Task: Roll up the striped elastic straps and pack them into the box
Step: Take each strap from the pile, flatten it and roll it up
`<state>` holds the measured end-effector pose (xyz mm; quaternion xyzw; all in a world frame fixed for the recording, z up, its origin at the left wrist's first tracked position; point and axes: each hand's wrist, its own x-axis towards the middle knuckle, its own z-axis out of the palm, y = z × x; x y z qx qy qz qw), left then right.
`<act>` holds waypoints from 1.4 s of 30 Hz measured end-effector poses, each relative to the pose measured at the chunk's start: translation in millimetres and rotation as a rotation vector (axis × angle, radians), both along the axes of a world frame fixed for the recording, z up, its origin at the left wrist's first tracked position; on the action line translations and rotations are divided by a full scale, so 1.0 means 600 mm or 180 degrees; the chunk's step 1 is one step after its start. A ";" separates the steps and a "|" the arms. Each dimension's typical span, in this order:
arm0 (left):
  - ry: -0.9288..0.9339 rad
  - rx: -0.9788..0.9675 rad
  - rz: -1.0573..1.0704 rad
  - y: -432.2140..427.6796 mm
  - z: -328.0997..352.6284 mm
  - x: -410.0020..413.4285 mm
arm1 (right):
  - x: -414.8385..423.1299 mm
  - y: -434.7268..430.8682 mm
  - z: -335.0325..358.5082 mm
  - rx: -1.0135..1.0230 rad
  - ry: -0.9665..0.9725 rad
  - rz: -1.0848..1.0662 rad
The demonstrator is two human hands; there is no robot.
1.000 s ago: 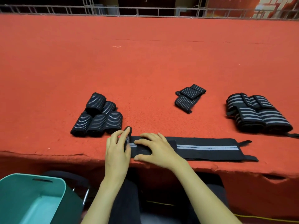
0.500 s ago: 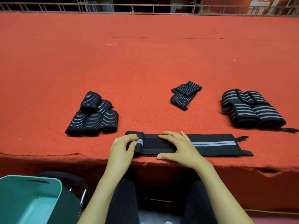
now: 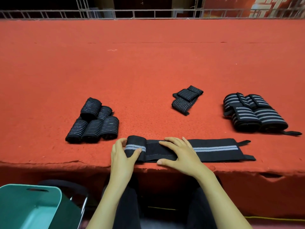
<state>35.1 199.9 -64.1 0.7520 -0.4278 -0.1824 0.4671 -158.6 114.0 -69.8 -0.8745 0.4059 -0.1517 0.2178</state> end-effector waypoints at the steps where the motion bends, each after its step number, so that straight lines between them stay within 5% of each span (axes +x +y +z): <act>1: -0.0002 0.0017 0.0001 -0.002 0.000 0.000 | 0.001 0.001 0.000 0.0006 -0.0014 -0.0010; 16: -0.0846 -0.0720 0.0194 -0.039 -0.002 -0.049 | -0.015 -0.007 0.006 0.0293 -0.0180 0.0079; 21: -0.1403 -0.0992 -0.0208 -0.049 -0.009 -0.060 | -0.025 -0.010 0.005 0.0295 -0.0229 0.0121; 30: -0.1428 -0.0780 -0.1322 -0.053 -0.015 -0.077 | -0.069 -0.021 0.001 0.0204 -0.0128 -0.0133; 38: 0.0178 -0.0673 -0.1393 -0.055 0.004 -0.063 | -0.073 -0.023 -0.010 0.0117 -0.0195 -0.0221; 42: 0.0449 0.0086 -0.0987 -0.056 0.017 -0.064 | -0.073 -0.022 -0.014 0.0098 -0.0236 -0.0249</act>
